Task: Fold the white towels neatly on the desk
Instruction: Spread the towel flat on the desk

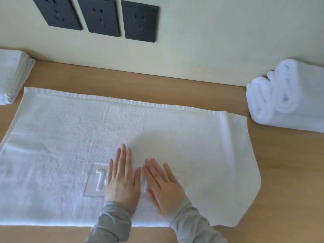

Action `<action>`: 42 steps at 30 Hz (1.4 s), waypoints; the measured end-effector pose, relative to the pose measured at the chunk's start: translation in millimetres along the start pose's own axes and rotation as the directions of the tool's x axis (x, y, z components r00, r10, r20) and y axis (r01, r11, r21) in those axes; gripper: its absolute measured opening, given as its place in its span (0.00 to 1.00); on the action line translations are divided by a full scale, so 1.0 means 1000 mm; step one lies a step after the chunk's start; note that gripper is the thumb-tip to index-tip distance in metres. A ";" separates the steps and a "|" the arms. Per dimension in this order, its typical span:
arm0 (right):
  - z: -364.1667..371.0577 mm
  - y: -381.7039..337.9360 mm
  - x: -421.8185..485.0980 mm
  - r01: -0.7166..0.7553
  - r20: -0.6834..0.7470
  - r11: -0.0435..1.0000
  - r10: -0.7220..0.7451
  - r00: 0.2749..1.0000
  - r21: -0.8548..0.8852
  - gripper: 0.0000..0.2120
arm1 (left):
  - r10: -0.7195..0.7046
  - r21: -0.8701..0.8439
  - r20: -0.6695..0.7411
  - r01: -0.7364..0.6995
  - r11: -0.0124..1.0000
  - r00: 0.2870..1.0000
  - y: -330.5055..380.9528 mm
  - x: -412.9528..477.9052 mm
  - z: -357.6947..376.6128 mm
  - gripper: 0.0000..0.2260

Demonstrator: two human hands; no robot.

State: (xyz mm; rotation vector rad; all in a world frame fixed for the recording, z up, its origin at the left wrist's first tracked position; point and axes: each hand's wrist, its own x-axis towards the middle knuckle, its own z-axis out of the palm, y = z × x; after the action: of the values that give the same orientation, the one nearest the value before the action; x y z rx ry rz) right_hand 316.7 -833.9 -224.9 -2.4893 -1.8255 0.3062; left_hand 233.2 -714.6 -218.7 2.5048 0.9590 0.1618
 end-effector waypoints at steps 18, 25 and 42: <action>-0.026 0.331 -0.012 -0.495 0.017 0.861 0.497 0.868 0.118 0.28 | 0.016 0.271 0.060 -0.032 0.962 0.998 0.044 0.005 0.059 0.29; -0.024 0.256 -0.094 -0.473 -0.043 0.512 0.710 0.703 0.717 0.30 | 0.001 0.300 0.029 -0.010 0.954 1.000 0.050 0.003 0.059 0.30; -0.015 0.220 -0.165 -0.324 0.406 -0.247 0.481 0.777 0.913 0.35 | 0.019 0.224 0.054 -0.031 0.974 0.998 0.126 -0.029 0.098 0.28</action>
State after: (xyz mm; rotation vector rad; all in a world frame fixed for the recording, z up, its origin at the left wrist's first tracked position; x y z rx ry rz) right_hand 478.6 -1056.4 -220.1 -1.5739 -0.0543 1.0372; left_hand 313.5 -852.2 -248.0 2.7136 0.9732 -0.0045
